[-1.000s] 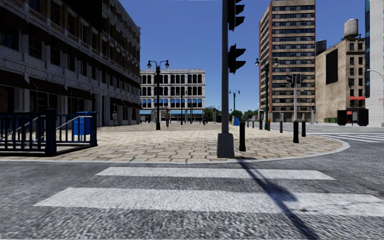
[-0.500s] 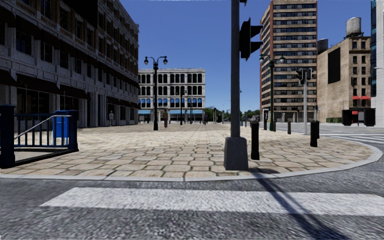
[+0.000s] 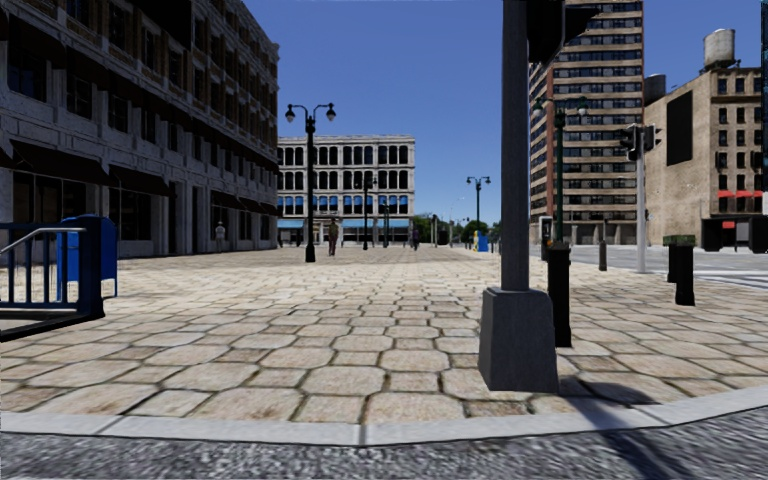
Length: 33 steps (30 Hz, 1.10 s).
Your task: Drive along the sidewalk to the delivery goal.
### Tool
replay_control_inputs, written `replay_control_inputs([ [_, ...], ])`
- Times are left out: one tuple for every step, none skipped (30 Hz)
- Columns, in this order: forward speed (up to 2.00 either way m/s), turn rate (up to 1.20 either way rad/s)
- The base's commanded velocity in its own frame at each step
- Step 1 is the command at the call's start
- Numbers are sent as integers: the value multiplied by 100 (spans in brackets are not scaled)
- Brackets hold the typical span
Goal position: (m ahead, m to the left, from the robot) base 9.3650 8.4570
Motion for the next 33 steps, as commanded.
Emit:
replay_control_inputs([
  [187, 42],
  [186, 26],
  [186, 21],
  [186, 21],
  [186, 15],
  [186, 9],
  [185, 8],
  [185, 8],
  [185, 7],
  [185, 7],
  [185, 7],
  [185, 7],
  [185, 7],
  [185, 7],
  [185, 7],
  [185, 7],
  [185, 7],
  [185, 7],
  [185, 7],
  [185, 7],
  [185, 7],
  [185, 7],
  [185, 7],
  [185, 7],
  [185, 7],
  [185, 7],
  [185, 7],
  [185, 7],
  [185, 7],
  [185, 7],
  [185, 7],
  [185, 7],
  [185, 7],
])
